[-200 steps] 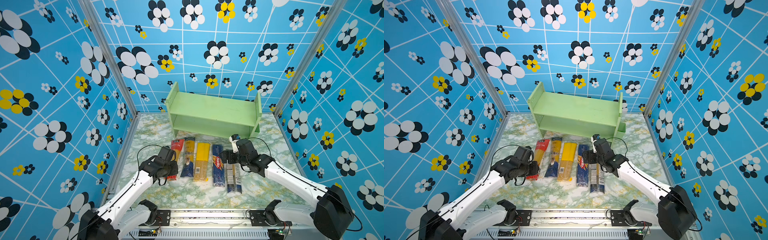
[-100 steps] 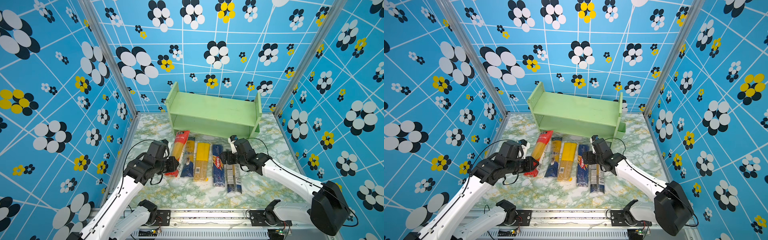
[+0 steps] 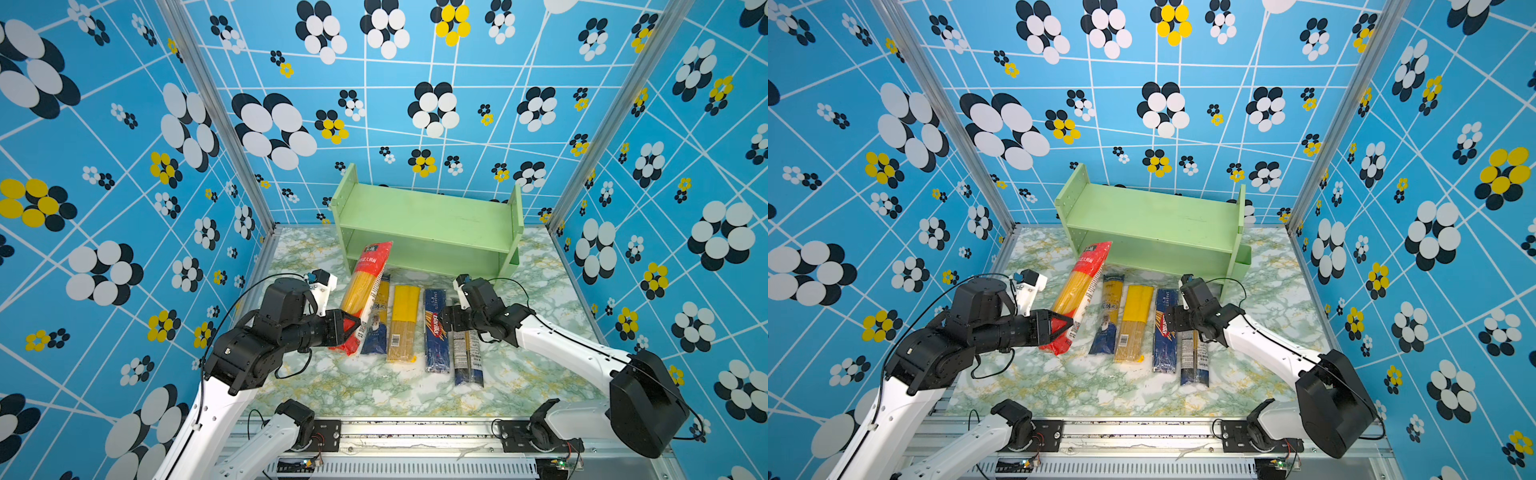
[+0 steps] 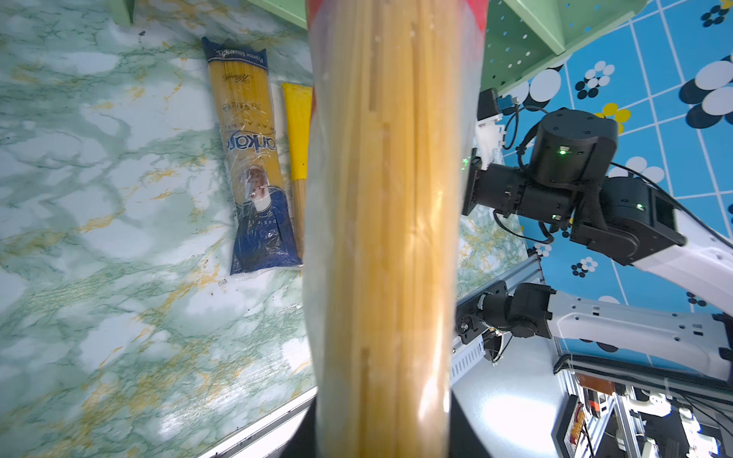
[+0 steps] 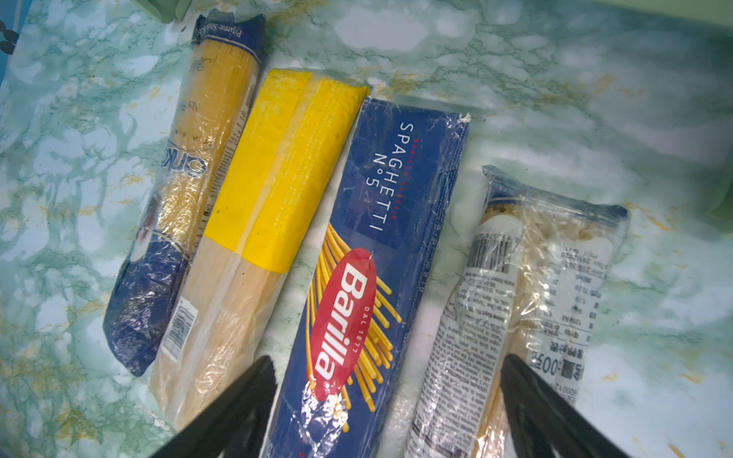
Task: Arrange pasta packages on shelves
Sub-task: Pick up the pasta box from the middle-left of the table, then place the pasta box on the shelf.
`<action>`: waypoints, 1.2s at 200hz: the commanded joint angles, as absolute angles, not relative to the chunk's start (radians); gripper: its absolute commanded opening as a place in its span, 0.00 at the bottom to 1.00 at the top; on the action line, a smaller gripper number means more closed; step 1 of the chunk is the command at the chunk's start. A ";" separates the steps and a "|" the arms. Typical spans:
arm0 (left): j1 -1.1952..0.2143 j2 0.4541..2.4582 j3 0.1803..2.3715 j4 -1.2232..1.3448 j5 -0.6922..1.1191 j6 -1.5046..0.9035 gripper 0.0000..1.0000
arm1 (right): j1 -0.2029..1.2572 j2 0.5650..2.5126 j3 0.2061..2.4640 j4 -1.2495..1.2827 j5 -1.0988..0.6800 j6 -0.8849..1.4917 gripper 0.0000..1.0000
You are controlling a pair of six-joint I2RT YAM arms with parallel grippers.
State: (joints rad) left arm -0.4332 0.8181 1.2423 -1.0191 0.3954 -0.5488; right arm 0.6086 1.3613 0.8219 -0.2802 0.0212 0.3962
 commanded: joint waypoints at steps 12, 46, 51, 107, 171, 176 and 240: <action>-0.425 0.889 1.462 -0.871 0.497 -0.477 0.00 | 0.618 1.386 0.854 -0.299 0.030 0.366 0.91; -0.426 1.044 1.659 -0.827 0.528 -0.427 0.00 | 0.618 1.396 0.861 -0.318 0.035 0.352 0.89; -0.424 1.068 1.688 -0.827 0.519 -0.417 0.00 | 0.619 1.395 0.858 -0.315 0.035 0.353 0.89; -0.381 1.363 1.977 -0.779 0.329 -0.341 0.00 | 0.618 1.417 0.853 -0.303 0.032 0.343 0.90; -0.377 1.646 2.194 -0.766 0.070 -0.229 0.00 | 0.618 1.420 0.834 -0.290 0.040 0.342 0.89; -0.377 1.668 2.216 -0.775 0.064 -0.223 0.00 | 0.617 1.420 0.830 -0.288 0.040 0.344 0.89; -0.383 1.816 2.304 -0.807 -0.009 -0.172 0.00 | 0.618 1.426 0.824 -0.280 0.040 0.354 0.89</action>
